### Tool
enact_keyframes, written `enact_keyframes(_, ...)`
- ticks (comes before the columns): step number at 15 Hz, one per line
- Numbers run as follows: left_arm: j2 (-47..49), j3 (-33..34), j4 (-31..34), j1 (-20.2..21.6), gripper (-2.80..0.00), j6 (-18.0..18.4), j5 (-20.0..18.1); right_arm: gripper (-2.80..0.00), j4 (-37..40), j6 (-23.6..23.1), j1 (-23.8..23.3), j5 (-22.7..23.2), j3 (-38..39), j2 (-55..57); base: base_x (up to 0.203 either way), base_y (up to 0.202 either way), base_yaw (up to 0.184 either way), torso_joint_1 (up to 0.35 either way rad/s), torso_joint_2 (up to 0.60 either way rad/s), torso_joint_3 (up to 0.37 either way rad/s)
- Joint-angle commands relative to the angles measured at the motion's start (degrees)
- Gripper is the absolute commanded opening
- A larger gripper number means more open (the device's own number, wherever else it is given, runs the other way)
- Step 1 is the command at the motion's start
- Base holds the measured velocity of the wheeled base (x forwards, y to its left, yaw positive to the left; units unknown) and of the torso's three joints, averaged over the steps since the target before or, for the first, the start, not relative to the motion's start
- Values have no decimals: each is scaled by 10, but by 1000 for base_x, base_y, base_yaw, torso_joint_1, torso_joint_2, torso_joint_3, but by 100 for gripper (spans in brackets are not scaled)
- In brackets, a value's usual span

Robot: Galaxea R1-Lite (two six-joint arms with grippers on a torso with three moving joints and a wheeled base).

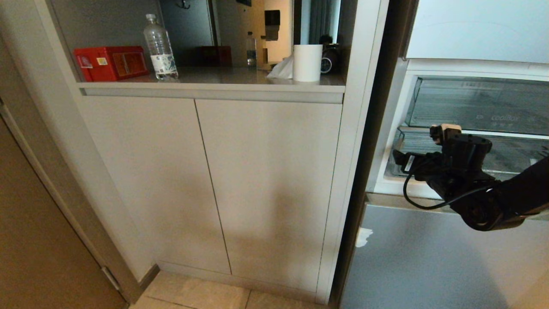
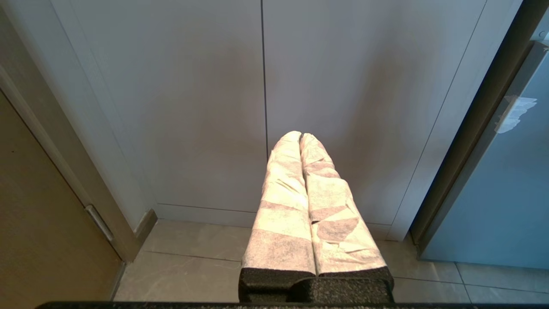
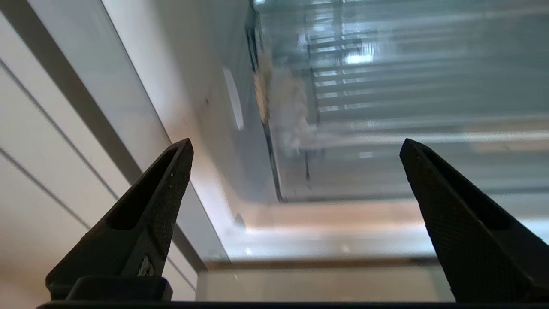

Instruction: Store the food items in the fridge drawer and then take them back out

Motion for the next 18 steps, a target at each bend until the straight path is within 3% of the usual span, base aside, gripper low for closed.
enact_keyframes(1,0,1,0,0,-280,0,0,0,-4,1,0,-2,-31,26,0,0,0,0,0,0)
enact_keyframes(13,0,1,0,0,-280,0,0,0,-3,0,-10,-1,-93,70,0,0,0,0,0,0)
enact_keyframes(14,0,1,0,0,-280,0,0,-176,-3,0,-12,-1,-90,70,0,0,0,0,0,0)
enact_keyframes(15,0,1,0,0,-280,0,0,-280,-4,0,-12,-1,-87,69,0,0,0,0,0,0)
enact_keyframes(18,0,1,0,0,-280,0,0,-280,-14,-2,-12,0,-63,57,0,0,0,0,0,0)
